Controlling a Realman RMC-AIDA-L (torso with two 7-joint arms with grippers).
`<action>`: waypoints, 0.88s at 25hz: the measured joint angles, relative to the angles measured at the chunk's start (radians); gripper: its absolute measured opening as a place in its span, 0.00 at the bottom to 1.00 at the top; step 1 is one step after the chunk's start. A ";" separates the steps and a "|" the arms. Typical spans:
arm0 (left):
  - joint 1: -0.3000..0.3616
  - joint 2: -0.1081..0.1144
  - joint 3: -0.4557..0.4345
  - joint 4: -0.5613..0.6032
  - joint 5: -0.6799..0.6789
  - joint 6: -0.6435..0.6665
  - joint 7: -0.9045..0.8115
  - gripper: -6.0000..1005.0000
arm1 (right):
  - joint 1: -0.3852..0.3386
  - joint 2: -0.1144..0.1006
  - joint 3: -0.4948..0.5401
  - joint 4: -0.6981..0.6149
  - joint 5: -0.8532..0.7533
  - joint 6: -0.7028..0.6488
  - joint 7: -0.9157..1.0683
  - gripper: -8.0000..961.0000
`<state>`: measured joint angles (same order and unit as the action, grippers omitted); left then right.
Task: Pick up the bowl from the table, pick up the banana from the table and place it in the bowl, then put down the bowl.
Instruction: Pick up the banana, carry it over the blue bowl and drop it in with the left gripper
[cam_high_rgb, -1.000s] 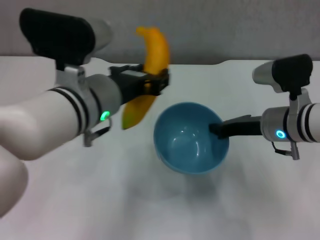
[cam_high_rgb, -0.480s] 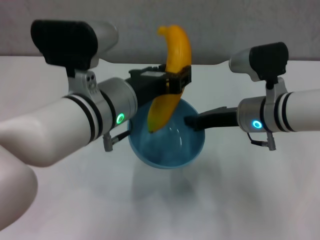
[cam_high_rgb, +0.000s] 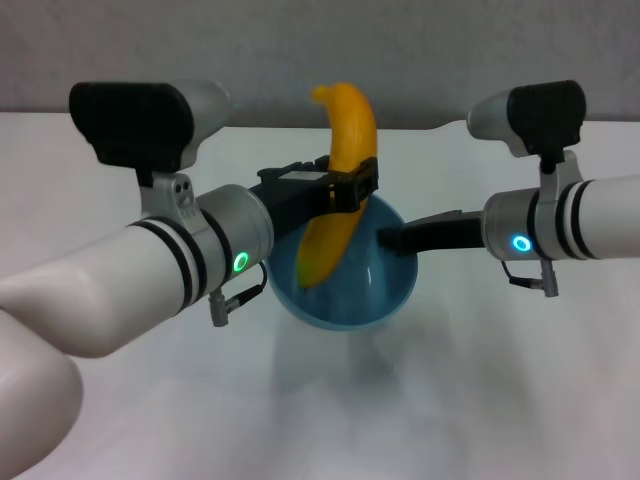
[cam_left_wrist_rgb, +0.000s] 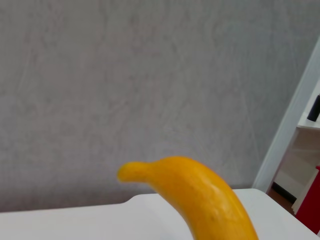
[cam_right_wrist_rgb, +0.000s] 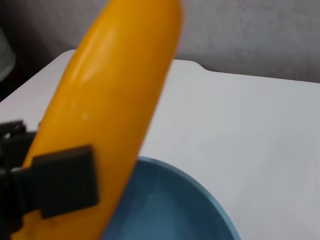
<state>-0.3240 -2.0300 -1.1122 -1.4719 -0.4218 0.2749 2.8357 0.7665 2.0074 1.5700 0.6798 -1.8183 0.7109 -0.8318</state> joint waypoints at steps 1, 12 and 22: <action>0.002 0.000 -0.001 0.004 -0.008 -0.003 0.000 0.52 | 0.001 -0.001 0.009 -0.003 -0.001 0.002 -0.001 0.05; 0.007 0.002 0.022 0.044 -0.025 -0.064 -0.002 0.52 | 0.007 -0.004 0.039 0.003 -0.007 0.016 -0.003 0.06; -0.011 0.004 0.022 0.076 -0.036 -0.066 0.003 0.52 | 0.012 -0.005 0.051 0.004 -0.009 0.028 -0.004 0.07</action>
<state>-0.3351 -2.0264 -1.0903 -1.3962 -0.4577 0.2091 2.8388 0.7787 2.0021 1.6213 0.6840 -1.8272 0.7391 -0.8358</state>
